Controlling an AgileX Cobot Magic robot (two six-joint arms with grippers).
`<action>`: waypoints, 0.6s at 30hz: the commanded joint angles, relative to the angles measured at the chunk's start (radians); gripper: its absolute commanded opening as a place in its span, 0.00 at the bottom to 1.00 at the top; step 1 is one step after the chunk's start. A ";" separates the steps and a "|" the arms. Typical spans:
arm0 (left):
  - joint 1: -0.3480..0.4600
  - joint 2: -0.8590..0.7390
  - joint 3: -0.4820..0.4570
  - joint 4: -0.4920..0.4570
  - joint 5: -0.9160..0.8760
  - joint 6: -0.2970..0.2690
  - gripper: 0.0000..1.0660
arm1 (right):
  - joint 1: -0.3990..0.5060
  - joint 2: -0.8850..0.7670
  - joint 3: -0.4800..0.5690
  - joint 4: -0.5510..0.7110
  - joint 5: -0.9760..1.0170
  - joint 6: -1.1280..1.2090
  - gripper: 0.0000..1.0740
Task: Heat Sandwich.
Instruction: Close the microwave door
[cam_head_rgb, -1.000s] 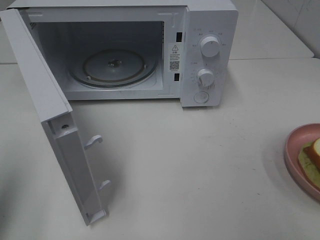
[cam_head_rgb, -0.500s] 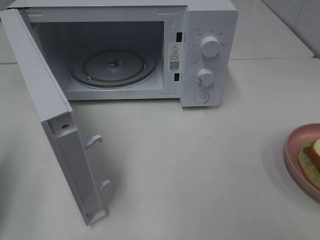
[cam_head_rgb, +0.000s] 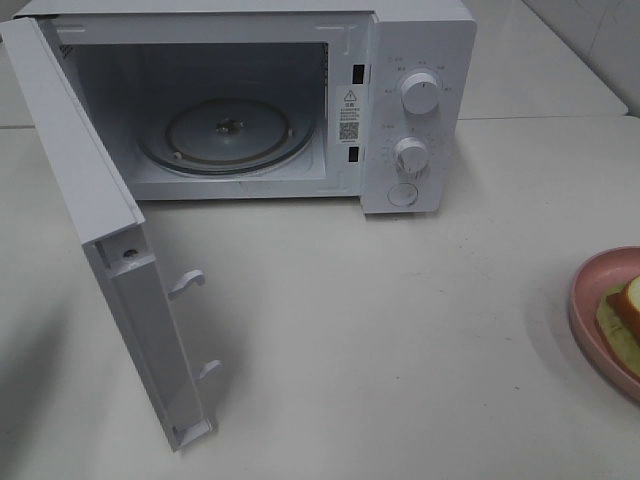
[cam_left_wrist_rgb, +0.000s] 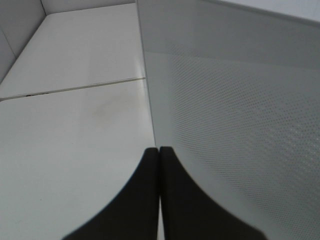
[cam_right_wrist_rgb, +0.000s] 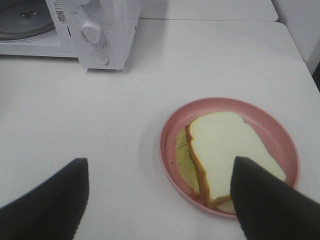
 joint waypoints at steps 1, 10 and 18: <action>-0.025 0.044 -0.020 0.015 -0.059 -0.019 0.00 | -0.005 -0.029 0.003 -0.006 -0.007 -0.006 0.71; -0.045 0.149 -0.036 0.170 -0.141 -0.172 0.00 | -0.005 -0.029 0.003 -0.006 -0.007 -0.006 0.71; -0.047 0.247 -0.064 0.279 -0.235 -0.271 0.00 | -0.005 -0.029 0.003 -0.006 -0.007 -0.006 0.71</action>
